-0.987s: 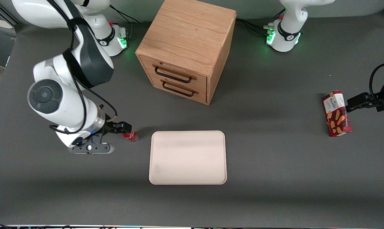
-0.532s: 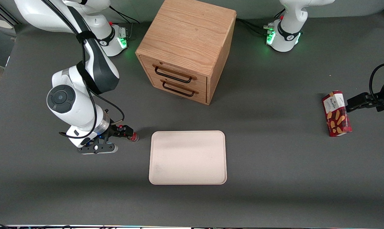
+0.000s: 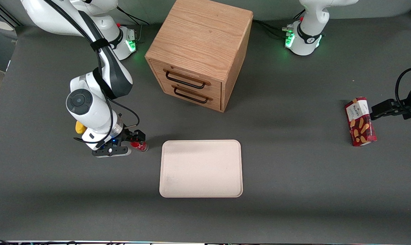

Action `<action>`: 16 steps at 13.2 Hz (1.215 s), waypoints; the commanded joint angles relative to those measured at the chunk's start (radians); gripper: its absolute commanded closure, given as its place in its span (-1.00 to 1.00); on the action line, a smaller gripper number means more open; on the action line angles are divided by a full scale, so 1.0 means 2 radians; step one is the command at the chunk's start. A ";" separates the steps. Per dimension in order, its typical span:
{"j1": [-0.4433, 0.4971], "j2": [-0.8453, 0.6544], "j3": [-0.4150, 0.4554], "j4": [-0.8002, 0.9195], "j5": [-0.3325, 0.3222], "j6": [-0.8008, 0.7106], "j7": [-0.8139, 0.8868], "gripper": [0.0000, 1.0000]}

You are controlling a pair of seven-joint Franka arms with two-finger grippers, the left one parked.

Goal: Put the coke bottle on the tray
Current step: 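Lower the right gripper around the bottle and close on it, then lift the bottle with the right gripper and carry it over the tray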

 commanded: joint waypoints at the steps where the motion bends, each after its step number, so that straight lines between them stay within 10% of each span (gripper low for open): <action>1: 0.001 -0.020 -0.010 -0.038 0.010 0.021 -0.012 -0.98; 6: 0.002 -0.022 -0.010 -0.038 0.010 0.014 -0.003 -0.88; 14: 0.002 -0.027 -0.007 -0.033 0.033 -0.022 -0.014 0.83; 16: 0.002 -0.027 -0.007 -0.032 0.033 -0.022 -0.017 1.00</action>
